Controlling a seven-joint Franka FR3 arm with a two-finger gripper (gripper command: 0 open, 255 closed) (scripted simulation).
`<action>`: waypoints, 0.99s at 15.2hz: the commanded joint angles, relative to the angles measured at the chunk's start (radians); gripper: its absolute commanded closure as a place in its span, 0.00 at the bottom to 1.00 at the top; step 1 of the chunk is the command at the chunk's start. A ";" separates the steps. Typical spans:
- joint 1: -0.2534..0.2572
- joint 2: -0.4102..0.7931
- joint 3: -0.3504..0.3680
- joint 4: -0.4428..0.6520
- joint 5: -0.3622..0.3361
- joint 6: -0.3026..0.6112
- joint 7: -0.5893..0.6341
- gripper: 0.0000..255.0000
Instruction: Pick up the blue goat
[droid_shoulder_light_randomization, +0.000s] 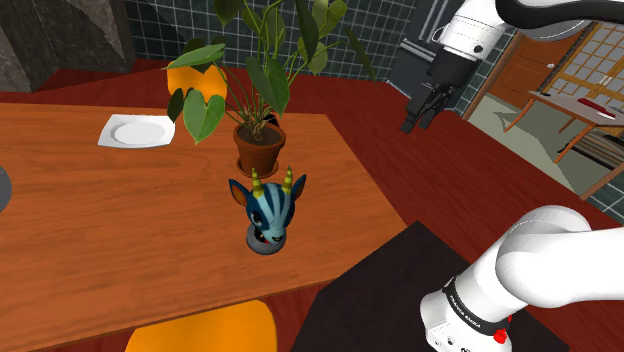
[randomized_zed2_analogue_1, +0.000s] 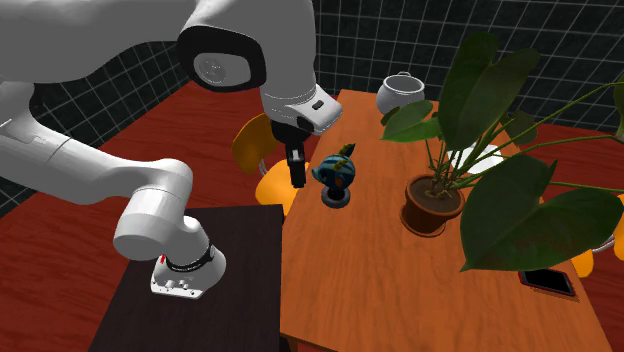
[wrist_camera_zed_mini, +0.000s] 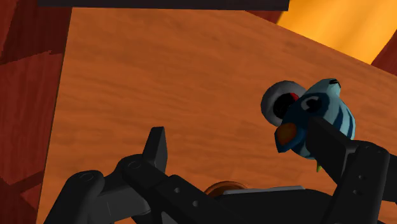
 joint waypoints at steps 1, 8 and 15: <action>0.000 0.000 0.000 0.000 0.000 0.000 0.000 0.00; 0.034 0.133 0.086 -0.051 0.137 0.211 0.146 0.00; 0.070 0.329 0.168 -0.029 0.260 0.430 0.266 0.00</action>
